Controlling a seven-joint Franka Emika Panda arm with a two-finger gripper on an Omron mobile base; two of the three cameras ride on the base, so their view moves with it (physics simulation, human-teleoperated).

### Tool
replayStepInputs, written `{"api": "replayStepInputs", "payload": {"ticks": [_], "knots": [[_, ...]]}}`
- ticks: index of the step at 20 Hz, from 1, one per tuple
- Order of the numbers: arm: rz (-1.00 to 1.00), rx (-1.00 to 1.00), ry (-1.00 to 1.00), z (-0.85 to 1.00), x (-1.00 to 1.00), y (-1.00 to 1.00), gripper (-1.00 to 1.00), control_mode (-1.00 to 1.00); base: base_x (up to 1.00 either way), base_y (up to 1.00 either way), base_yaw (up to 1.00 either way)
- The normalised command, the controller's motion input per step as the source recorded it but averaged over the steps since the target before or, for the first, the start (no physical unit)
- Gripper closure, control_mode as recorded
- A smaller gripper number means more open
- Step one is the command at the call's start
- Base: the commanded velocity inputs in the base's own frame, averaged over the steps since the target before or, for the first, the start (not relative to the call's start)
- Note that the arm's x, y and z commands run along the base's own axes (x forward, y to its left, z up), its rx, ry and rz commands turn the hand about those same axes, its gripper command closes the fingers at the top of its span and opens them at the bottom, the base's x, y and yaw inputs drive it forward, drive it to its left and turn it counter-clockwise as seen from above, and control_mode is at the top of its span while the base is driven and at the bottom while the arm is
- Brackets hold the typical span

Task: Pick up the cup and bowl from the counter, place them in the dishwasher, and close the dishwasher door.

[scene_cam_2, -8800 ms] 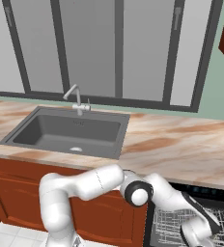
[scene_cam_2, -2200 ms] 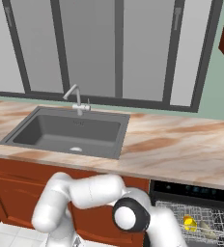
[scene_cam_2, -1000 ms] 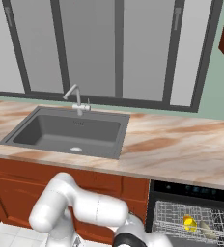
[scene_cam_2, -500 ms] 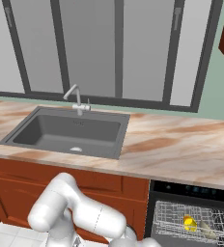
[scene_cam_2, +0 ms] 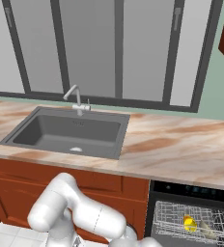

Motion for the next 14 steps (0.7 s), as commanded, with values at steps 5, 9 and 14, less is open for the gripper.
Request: {"api": "replayStepInputs", "payload": {"ticks": [5,9,14], "knots": [[0.16,-0.03,-0.4,-0.09,0.52,0.0,-1.0,-1.0,0.0,0.0,0.0],[0.18,0.0,-0.4,-0.08,0.72,0.0,-1.0,-1.0,0.0,0.0,0.0],[0.19,0.0,-0.26,-0.61,0.7,-0.01,-1.0,-1.0,0.0,0.0,0.0]]}}
